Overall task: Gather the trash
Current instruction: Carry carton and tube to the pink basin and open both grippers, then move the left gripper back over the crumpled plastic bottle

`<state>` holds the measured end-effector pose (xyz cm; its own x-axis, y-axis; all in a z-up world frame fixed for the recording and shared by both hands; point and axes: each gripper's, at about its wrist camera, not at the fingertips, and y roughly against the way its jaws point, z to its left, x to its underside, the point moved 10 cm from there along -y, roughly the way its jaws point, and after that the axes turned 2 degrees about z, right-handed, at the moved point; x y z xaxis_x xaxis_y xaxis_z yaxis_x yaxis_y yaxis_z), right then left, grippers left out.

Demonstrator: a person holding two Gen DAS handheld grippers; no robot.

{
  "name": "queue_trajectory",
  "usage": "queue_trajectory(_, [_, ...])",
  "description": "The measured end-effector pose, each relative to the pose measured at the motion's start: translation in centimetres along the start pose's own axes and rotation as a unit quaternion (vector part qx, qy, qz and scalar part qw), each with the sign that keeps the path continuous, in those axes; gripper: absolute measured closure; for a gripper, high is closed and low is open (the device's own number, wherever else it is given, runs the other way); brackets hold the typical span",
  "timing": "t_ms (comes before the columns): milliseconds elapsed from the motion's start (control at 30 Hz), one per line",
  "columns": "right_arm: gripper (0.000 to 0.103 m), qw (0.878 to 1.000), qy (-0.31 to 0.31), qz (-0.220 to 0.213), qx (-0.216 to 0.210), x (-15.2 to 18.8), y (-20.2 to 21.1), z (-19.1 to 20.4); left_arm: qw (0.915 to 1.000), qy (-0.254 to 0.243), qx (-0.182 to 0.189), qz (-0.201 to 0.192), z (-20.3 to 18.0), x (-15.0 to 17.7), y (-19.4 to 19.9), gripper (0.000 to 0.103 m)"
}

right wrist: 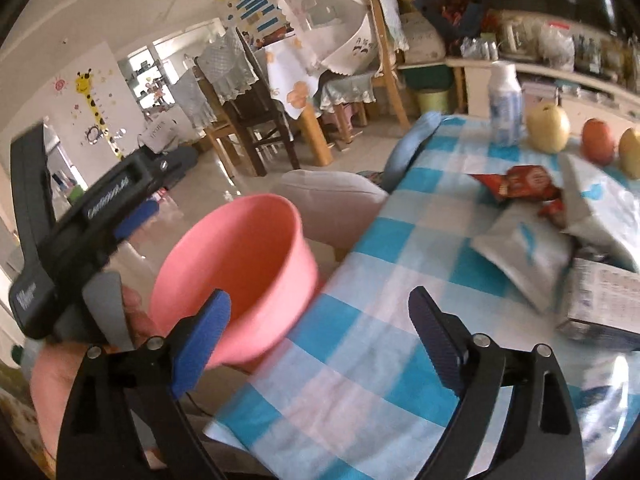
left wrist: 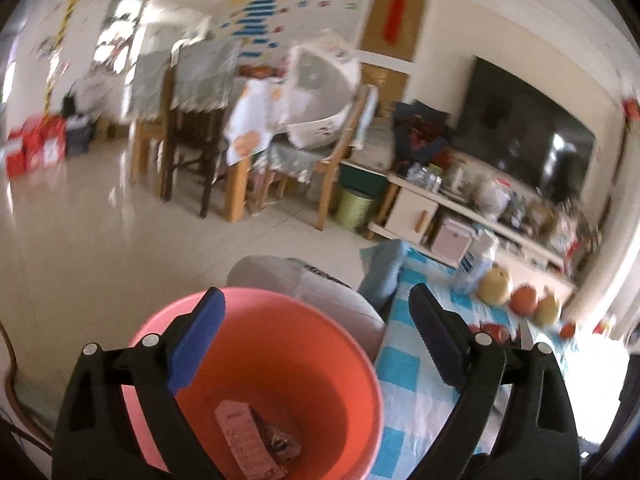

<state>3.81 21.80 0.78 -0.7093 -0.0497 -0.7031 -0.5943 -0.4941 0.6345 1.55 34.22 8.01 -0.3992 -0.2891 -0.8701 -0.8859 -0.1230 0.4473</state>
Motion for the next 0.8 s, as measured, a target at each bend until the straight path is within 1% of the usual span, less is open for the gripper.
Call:
queue_trajectory(33, [0.013,1.0,-0.001,-0.002,0.002,0.1,0.5,-0.4,0.9997,-0.025,-0.004,-0.003,-1.1,-0.1,0.2,0.009])
queue_trajectory(133, [0.008,1.0,-0.007,-0.016,0.014,0.5,2.4,-1.8,0.9982,-0.059,-0.008,0.007,-2.9,0.2,0.4,0.009])
queue_trajectory(300, [0.005,0.999,0.005,-0.034,0.035,1.1,4.6,-3.4,0.9977,-0.063,0.006,0.024,-4.6,1.2,1.0,0.009])
queue_trajectory(433, [0.005,0.998,0.034,-0.035,0.048,1.6,5.6,-3.5,0.9982,-0.047,0.023,0.027,-5.9,1.9,1.5,0.009])
queue_trajectory(533, [0.005,0.998,0.037,-0.033,0.039,2.3,6.2,-3.6,0.9972,-0.062,0.025,0.033,-7.1,2.7,1.6,0.009])
queue_trajectory(800, [0.005,0.999,0.018,-0.008,0.036,4.3,6.6,-5.9,0.9927,-0.114,0.037,-0.008,-10.7,3.5,2.8,0.009])
